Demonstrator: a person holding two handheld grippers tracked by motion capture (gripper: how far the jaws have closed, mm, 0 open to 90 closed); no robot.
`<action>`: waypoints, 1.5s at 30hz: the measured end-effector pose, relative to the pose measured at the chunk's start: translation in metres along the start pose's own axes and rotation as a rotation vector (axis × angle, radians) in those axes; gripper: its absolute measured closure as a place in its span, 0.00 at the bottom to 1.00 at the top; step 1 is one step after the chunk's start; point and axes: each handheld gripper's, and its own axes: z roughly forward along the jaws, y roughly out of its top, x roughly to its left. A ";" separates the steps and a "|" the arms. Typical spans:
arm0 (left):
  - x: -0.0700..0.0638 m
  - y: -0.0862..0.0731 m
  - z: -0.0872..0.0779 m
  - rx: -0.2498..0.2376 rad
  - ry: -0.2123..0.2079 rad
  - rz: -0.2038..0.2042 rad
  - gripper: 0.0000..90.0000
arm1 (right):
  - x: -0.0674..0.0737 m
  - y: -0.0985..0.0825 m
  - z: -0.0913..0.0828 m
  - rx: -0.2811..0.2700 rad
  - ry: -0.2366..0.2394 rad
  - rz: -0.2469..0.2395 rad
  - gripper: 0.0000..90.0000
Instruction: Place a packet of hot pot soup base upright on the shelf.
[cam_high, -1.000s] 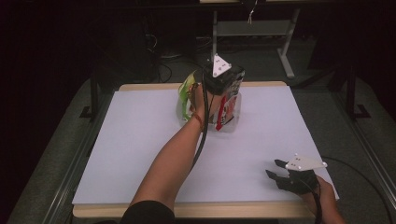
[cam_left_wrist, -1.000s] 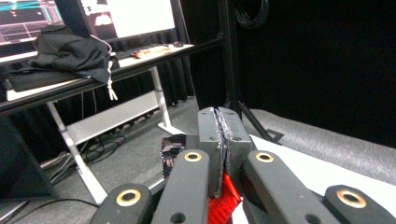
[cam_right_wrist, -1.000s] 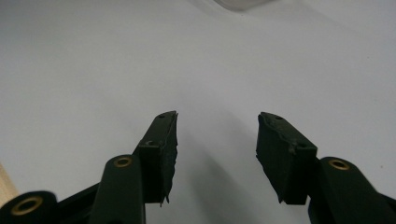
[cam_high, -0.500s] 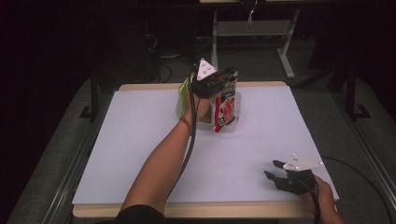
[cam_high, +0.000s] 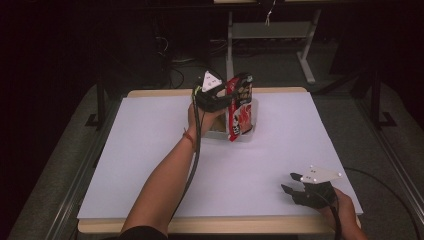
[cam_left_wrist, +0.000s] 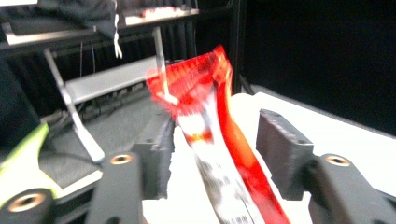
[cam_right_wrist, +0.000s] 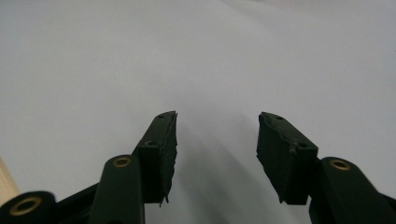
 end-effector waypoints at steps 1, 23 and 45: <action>-0.001 -0.002 0.001 0.012 0.006 0.002 0.48 | 0.000 0.000 0.000 0.001 0.000 0.001 0.52; -0.019 -0.007 0.039 0.304 -0.071 -0.021 0.77 | 0.001 0.000 0.000 0.007 0.009 0.001 0.50; -0.039 -0.033 0.035 -0.076 -0.047 -0.010 0.62 | 0.002 0.000 -0.001 0.008 -0.012 -0.025 0.50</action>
